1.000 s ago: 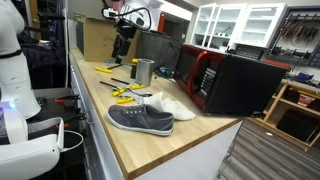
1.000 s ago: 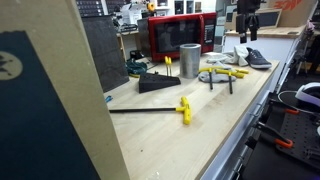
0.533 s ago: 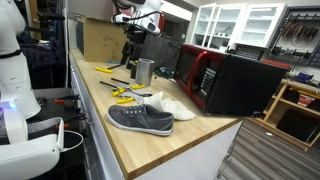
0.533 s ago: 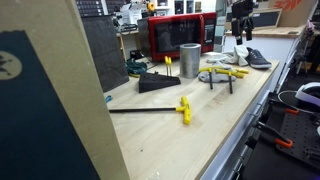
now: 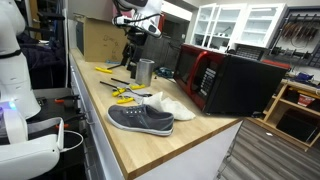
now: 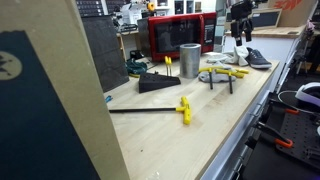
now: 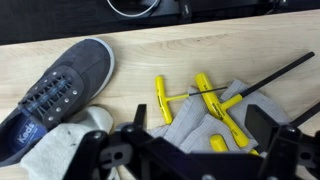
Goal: Move one black and yellow object in the metal tin, then to the black holder
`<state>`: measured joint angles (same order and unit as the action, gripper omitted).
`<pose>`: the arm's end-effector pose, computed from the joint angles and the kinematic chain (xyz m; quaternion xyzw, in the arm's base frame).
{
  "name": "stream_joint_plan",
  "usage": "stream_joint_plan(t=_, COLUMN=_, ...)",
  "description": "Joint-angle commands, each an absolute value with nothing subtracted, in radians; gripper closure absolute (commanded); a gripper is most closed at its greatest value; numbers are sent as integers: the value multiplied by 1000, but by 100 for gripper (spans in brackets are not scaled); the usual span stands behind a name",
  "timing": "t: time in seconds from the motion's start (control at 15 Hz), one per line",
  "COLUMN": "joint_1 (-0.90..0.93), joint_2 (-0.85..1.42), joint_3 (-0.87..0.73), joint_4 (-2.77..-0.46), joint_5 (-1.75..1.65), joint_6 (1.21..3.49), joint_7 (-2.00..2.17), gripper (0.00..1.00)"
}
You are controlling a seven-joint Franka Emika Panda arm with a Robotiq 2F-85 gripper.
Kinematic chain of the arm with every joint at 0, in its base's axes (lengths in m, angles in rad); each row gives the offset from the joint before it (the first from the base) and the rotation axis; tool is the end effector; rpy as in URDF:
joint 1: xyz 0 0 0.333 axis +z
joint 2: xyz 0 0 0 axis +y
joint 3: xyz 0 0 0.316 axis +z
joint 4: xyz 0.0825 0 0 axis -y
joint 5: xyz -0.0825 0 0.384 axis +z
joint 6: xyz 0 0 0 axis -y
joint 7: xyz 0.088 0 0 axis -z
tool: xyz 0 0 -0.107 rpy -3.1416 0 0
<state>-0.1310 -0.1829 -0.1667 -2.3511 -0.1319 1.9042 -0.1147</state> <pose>0.4226 -0.1400 0.3838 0.9886 -0.0576 -0.1383 0.0161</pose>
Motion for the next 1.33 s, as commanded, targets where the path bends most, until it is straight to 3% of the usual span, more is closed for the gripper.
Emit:
stream_joint_plan(t=0.0, joint_1=-136, joint_2=-183, joint_3=-162, joint_4=-2349, joint_5=-131, joint_6=1901, joint_7=-115, gripper=0)
stream_joint_plan(t=0.93, joint_1=-153, joint_2=-351, joint_3=-215, joint_4=-2654, joint_5=-170, joint_6=2370, joint_7=-340, gripper=0)
stream_joint_plan(t=1.27, joint_1=-165, joint_2=-309, joint_3=-260, joint_4=-2677, joint_5=-153, joint_6=2467, joint_7=-406, gripper=0)
